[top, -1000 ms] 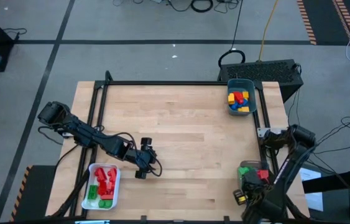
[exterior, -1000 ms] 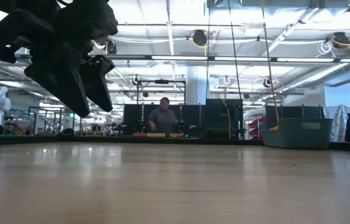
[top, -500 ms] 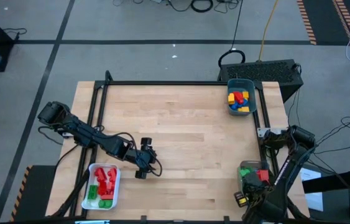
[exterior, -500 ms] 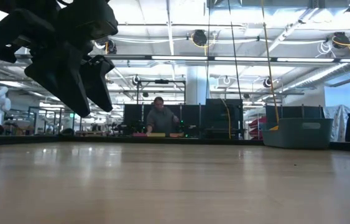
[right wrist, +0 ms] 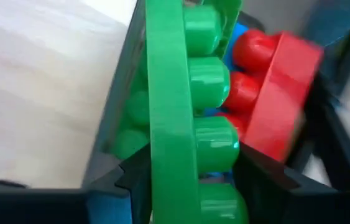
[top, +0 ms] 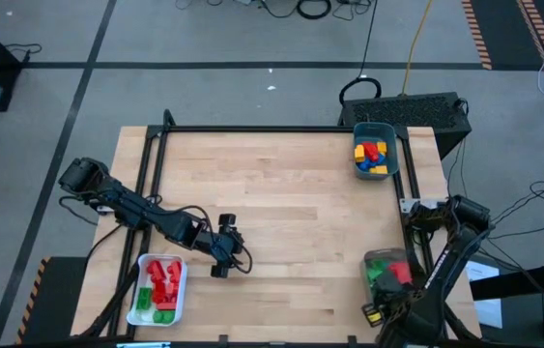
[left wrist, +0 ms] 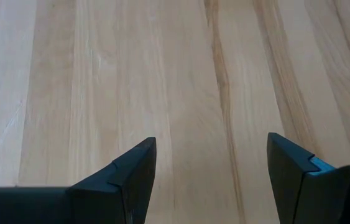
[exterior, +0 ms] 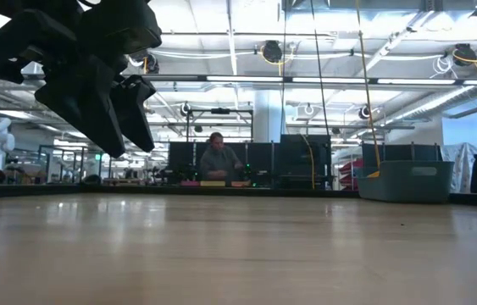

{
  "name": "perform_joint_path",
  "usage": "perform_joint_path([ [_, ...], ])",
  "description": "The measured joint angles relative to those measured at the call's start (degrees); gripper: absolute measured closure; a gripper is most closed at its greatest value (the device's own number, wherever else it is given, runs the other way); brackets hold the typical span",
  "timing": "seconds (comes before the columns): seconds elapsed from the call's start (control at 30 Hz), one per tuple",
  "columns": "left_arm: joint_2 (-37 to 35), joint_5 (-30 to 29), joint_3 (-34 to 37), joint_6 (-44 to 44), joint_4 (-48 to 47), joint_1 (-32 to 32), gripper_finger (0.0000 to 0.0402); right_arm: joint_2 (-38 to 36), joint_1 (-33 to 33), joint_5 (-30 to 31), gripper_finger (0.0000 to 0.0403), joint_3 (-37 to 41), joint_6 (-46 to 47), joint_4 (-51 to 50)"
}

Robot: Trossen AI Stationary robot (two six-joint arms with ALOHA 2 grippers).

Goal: Sort blocks by size
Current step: Put the four stud green game piece into the transparent black bin, then return to Home Position

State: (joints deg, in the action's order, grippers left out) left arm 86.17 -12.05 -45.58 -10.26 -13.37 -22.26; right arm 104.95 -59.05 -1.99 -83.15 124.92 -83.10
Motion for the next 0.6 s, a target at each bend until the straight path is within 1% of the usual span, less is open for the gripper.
perform_joint_path([
  [0.1, 0.00, 0.00, 0.00, 0.00, 0.00, 0.00, 0.0183, 0.00, 0.07, 3.41, 0.0207, 0.69, -1.43, 2.35],
  [0.2, 0.00, 0.00, 0.00, -0.03, 0.01, 0.00, 0.0183, 0.00, 0.42, 3.37, 0.0185, 1.22, -1.34, 1.52],
  [0.3, 0.00, -0.16, 0.02, -0.98, 0.64, 0.00, 0.0183, 0.00, 0.46, 3.19, 0.0168, 1.24, 0.36, -2.09],
  [0.43, -0.11, -0.26, 0.02, -1.27, 0.81, 0.00, 0.0183, 0.00, 0.44, 3.86, 0.0166, 1.24, 1.79, -6.95],
  [0.5, -0.63, -0.30, 0.02, -1.39, 0.66, 0.00, 0.0183, -0.24, 0.44, 7.60, 0.0170, 1.17, 0.86, -6.84],
  [0.6, -2.26, -1.07, 0.00, -1.50, 0.83, -0.02, 0.0183, -1.46, 0.44, 18.47, 0.0178, 1.12, -0.22, -6.85],
])
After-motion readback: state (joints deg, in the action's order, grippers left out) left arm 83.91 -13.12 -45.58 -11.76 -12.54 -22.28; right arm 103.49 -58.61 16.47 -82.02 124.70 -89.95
